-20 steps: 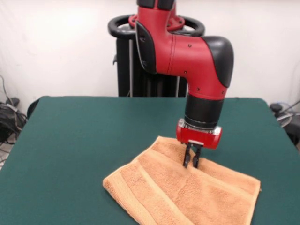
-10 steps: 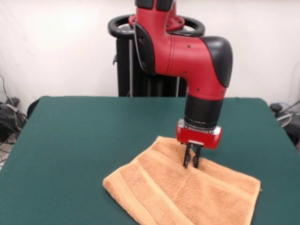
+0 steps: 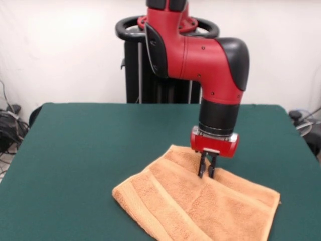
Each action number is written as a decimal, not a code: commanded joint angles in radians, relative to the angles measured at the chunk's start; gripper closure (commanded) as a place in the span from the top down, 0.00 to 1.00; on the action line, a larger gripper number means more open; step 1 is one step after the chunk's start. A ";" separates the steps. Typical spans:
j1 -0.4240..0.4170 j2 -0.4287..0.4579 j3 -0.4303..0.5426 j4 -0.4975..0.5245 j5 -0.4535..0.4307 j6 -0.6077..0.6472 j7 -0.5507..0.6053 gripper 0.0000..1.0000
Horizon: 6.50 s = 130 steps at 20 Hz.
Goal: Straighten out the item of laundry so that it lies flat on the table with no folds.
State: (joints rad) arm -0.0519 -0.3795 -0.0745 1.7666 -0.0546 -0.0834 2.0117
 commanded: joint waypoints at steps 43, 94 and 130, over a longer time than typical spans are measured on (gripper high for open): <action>0.224 0.053 0.106 0.366 0.218 -0.086 0.258 0.00; -0.106 0.000 0.230 0.274 0.158 0.001 0.129 1.00; -0.005 -0.032 -0.031 0.070 0.156 0.071 0.113 1.00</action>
State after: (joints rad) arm -0.0716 -0.4902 -0.0312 1.9741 0.0878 0.0323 2.0119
